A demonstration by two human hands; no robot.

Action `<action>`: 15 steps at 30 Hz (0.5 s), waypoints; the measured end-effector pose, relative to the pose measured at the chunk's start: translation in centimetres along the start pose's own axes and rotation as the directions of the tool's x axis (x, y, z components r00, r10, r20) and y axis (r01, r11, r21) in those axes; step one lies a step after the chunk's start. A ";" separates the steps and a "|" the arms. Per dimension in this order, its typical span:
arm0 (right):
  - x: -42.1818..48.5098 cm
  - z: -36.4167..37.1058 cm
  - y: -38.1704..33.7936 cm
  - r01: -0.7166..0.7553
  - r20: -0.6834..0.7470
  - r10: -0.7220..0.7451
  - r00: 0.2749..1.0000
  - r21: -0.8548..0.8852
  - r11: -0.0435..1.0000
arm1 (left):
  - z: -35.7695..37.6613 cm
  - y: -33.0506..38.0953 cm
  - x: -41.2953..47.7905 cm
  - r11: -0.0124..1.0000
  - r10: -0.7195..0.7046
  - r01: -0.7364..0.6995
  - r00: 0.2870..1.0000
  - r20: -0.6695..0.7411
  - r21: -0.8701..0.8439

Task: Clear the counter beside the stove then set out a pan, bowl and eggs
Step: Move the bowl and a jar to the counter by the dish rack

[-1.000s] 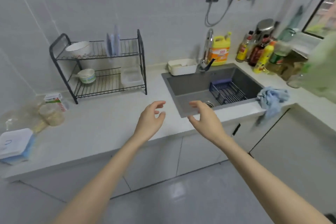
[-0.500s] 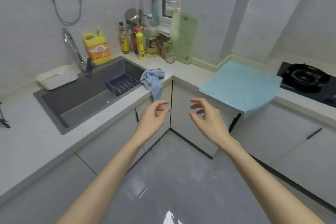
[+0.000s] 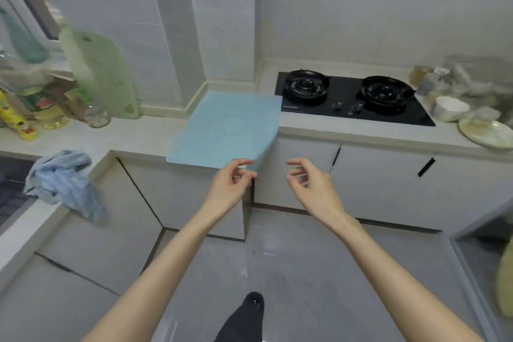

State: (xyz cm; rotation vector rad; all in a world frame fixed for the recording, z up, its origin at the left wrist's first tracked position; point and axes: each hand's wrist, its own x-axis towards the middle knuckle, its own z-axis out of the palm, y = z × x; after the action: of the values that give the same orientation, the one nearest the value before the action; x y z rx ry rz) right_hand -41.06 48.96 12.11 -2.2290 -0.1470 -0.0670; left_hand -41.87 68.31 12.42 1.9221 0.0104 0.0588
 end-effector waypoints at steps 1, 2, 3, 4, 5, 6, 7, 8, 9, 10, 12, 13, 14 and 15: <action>1.1 -0.9 1.1 -0.023 -0.027 0.022 0.999 -0.011 1.000 | 1.4 0.2 1.8 1.000 0.009 -0.009 0.999 0.032 -0.001; 1.7 -1.4 1.6 -0.029 -0.043 0.028 0.999 -0.025 0.999 | 2.0 0.2 2.9 1.000 0.012 -0.012 0.999 0.046 0.003; 2.8 -2.3 2.6 -0.051 -0.071 0.048 0.996 -0.044 0.998 | 3.4 0.3 4.9 1.000 0.028 -0.029 0.996 0.079 0.012; 4.2 -3.3 3.8 -0.070 -0.098 0.065 0.993 -0.056 0.996 | 4.8 0.5 7.1 0.999 0.047 -0.049 0.992 0.115 0.020; 5.2 -4.1 4.5 -0.085 -0.115 0.078 0.990 -0.064 0.994 | 5.8 0.7 8.6 0.997 0.062 -0.067 0.989 0.136 0.032; 6.4 -4.9 5.4 -0.106 -0.138 0.095 0.986 -0.074 0.992 | 6.9 0.9 10.4 0.996 0.074 -0.080 0.984 0.162 0.036; 7.3 -5.8 6.0 -0.127 -0.157 0.114 0.981 -0.074 0.989 | 7.9 1.3 11.9 0.996 0.077 -0.085 0.978 0.194 0.034; 8.4 -6.7 6.7 -0.146 -0.180 0.130 0.975 -0.079 0.986 | 8.9 1.7 13.6 0.995 0.086 -0.096 0.970 0.226 0.033; 9.8 -7.8 7.6 -0.170 -0.207 0.149 0.967 -0.088 0.981 | 10.3 2.1 15.6 0.994 0.088 -0.101 0.960 0.265 0.034; 10.5 -8.5 8.1 -0.179 -0.225 0.152 0.962 -0.102 0.979 | 11.1 2.4 16.7 0.993 0.095 -0.110 0.952 0.290 0.036; 12.6 -10.6 9.5 -0.218 -0.277 0.178 0.944 -0.121 0.968 | 13.8 3.4 20.2 0.991 0.109 -0.130 0.926 0.361 0.036; 13.4 -11.4 10.0 -0.233 -0.293 0.188 0.937 -0.128 0.964 | 14.9 4.0 21.5 0.990 0.116 -0.138 0.916 0.385 0.029; 14.2 -12.3 10.6 -0.249 -0.309 0.197 0.930 -0.137 0.959 | 16.0 4.4 22.7 0.990 0.121 -0.139 0.905 0.408 0.014; 15.0 -13.2 11.3 -0.266 -0.324 0.208 0.923 -0.144 0.953 | 17.3 4.9 24.1 0.990 0.127 -0.140 0.893 0.433 -0.002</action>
State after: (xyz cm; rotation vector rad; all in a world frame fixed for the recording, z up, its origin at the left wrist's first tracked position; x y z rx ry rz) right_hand -24.68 32.90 12.87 -2.3724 0.3135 -0.3025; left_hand -17.10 51.31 11.93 1.9260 -0.4228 -0.2798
